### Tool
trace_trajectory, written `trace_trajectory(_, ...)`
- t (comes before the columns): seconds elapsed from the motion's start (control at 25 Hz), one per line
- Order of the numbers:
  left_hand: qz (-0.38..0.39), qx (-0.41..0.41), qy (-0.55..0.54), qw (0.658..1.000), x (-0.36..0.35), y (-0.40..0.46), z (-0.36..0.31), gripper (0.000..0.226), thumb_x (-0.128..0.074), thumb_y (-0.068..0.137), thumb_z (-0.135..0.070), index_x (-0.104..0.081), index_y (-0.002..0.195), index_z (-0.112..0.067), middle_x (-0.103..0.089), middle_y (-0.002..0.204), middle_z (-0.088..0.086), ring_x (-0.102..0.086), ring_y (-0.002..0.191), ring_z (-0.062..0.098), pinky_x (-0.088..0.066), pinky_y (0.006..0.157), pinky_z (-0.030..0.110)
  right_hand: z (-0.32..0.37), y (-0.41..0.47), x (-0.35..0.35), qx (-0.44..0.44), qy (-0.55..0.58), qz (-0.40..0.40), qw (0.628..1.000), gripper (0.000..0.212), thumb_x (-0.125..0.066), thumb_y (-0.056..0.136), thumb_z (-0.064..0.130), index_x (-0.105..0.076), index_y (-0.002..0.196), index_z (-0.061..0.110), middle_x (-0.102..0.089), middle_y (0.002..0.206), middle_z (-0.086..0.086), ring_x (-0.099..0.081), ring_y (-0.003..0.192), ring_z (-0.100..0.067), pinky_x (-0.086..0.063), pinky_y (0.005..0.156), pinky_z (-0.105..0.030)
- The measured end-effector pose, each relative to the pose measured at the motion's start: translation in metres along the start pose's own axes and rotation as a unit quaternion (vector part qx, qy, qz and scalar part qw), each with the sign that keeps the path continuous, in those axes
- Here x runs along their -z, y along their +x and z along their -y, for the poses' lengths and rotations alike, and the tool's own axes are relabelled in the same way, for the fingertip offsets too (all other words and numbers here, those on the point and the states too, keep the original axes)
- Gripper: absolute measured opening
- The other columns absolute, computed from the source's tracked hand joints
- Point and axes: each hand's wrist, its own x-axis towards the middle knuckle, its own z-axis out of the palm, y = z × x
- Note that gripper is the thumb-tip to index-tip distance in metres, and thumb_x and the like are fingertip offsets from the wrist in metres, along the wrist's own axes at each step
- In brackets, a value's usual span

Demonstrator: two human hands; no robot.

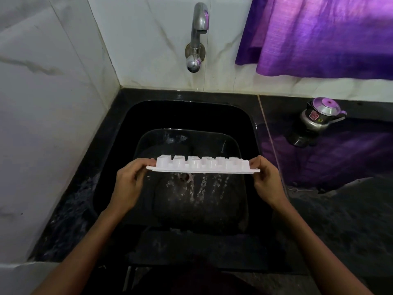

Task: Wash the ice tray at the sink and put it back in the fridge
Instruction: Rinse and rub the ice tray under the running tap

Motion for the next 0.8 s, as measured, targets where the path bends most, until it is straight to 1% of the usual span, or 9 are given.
trace_trajectory(0.08,-0.016,-0.086,0.031,0.996,0.007,-0.003,-0.005,0.027,-0.055,0.088,0.003,-0.064,0.099,-0.019,-0.056,0.113,-0.036,-0.057,0.111,-0.003,-0.043,0.098,0.019,0.012,-0.001,0.009,0.033,-0.003,-0.007,0.999,0.026,-0.06,0.075,0.014,-0.054,0.074,0.04,-0.065,0.087,0.018,-0.064,0.091,-0.002,-0.051,0.079,-0.02)
trace_trajectory(0.16,-0.032,-0.166,0.058,0.984,0.015,-0.002,-0.009,0.016,-0.05,0.09,0.0,-0.06,0.099,-0.008,-0.059,0.117,-0.02,-0.058,0.114,0.012,-0.042,0.104,0.029,0.018,-0.002,0.016,0.085,-0.039,-0.037,0.995,0.042,-0.065,0.075,-0.007,-0.051,0.072,0.033,-0.066,0.087,0.003,-0.065,0.099,-0.014,-0.053,0.081,-0.03)
trace_trajectory(0.2,-0.037,-0.197,0.077,0.977,0.019,-0.003,-0.009,0.015,-0.049,0.09,0.002,-0.059,0.097,-0.006,-0.061,0.114,-0.007,-0.058,0.113,0.018,-0.041,0.105,0.033,0.023,-0.003,0.017,0.12,-0.071,-0.054,0.989,0.043,-0.063,0.075,-0.012,-0.05,0.073,0.028,-0.064,0.085,-0.003,-0.065,0.098,-0.016,-0.052,0.081,-0.027)
trace_trajectory(0.28,-0.043,-0.239,0.134,0.961,0.022,-0.005,-0.008,0.014,-0.051,0.087,0.005,-0.062,0.094,0.0,-0.063,0.107,0.01,-0.058,0.111,0.023,-0.04,0.106,0.037,0.026,-0.008,0.016,0.17,-0.129,-0.049,0.976,0.023,-0.058,0.08,-0.001,-0.049,0.078,0.02,-0.058,0.087,-0.004,-0.062,0.097,-0.017,-0.049,0.083,-0.014)
trace_trajectory(0.36,-0.009,-0.242,0.199,0.95,0.018,-0.013,0.009,0.016,-0.051,0.086,0.003,-0.066,0.087,0.005,-0.067,0.103,0.018,-0.06,0.109,0.028,-0.038,0.109,0.036,0.014,-0.019,0.009,0.165,-0.184,-0.002,0.969,0.01,-0.052,0.082,0.01,-0.049,0.078,0.019,-0.058,0.092,-0.004,-0.061,0.1,-0.021,-0.044,0.085,-0.008)
trace_trajectory(0.48,0.092,-0.231,0.244,0.937,0.006,-0.023,0.027,0.014,-0.051,0.084,0.0,-0.064,0.09,0.002,-0.07,0.096,0.021,-0.066,0.098,0.036,-0.03,0.112,0.027,-0.011,-0.027,-0.007,0.033,-0.213,0.081,0.973,0.012,-0.057,0.08,-0.004,-0.054,0.072,0.004,-0.058,0.095,0.004,-0.063,0.098,-0.032,-0.039,0.078,-0.006)
trace_trajectory(0.52,0.103,-0.234,0.244,0.936,0.006,-0.02,0.027,0.014,-0.052,0.083,0.0,-0.062,0.092,0.001,-0.07,0.096,0.021,-0.067,0.096,0.037,-0.03,0.112,0.026,-0.01,-0.023,-0.008,0.031,-0.221,0.087,0.971,0.012,-0.058,0.078,-0.008,-0.055,0.07,0.0,-0.057,0.095,0.006,-0.063,0.095,-0.032,-0.039,0.077,-0.004)
trace_trajectory(0.72,-0.003,-0.278,0.218,0.936,0.035,0.015,-0.021,0.015,-0.055,0.085,0.003,-0.067,0.079,0.01,-0.068,0.098,0.025,-0.062,0.104,0.033,-0.041,0.106,0.036,0.039,0.004,0.018,0.186,-0.256,-0.048,0.947,0.013,-0.058,0.077,-0.006,-0.059,0.065,-0.004,-0.065,0.092,-0.022,-0.061,0.09,-0.023,-0.043,0.078,-0.01)
trace_trajectory(0.8,0.016,-0.266,0.241,0.933,0.028,0.015,-0.008,0.018,-0.053,0.088,0.0,-0.067,0.082,0.009,-0.068,0.099,0.024,-0.063,0.103,0.034,-0.04,0.107,0.037,0.032,0.003,0.014,0.158,-0.277,-0.044,0.947,0.011,-0.061,0.076,-0.007,-0.059,0.066,-0.003,-0.066,0.094,-0.021,-0.062,0.09,-0.024,-0.042,0.078,-0.01)
